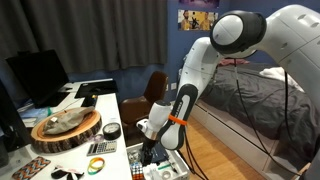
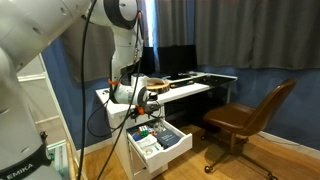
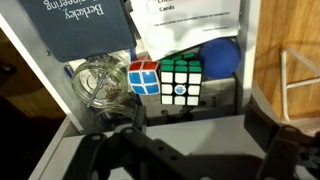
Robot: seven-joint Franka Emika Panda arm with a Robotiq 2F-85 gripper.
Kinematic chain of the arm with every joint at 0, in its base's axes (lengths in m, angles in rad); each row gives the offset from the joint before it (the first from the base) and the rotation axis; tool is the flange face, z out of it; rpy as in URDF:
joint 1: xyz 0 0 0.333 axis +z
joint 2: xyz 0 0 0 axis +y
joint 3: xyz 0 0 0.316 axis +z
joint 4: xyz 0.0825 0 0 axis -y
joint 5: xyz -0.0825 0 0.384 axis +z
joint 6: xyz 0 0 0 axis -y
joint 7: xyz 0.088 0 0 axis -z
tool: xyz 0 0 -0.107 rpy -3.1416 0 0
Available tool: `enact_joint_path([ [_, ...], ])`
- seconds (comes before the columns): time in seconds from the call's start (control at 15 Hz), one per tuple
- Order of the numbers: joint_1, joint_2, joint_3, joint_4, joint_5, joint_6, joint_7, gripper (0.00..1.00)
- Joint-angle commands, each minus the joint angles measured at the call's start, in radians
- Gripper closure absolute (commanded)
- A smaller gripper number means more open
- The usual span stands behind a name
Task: Put the rubik's cube in the open drawer on the left
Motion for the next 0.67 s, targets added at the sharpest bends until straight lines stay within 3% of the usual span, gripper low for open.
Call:
enact_joint_path([
  [0.0, 0.009, -0.175, -0.012, -0.220, 0.063, 0.134, 0.168, 0.00],
  [0.2, 0.030, -0.273, -0.017, -0.349, 0.122, 0.228, 0.272, 0.00],
  [0.33, 0.007, -0.301, 0.011, -0.414, 0.088, 0.335, 0.261, 0.00],
  [0.4, 0.009, -0.232, -0.001, -0.316, 0.080, 0.260, 0.250, 0.00],
  [0.6, 0.012, -0.276, 0.004, -0.387, 0.075, 0.319, 0.256, 0.00],
])
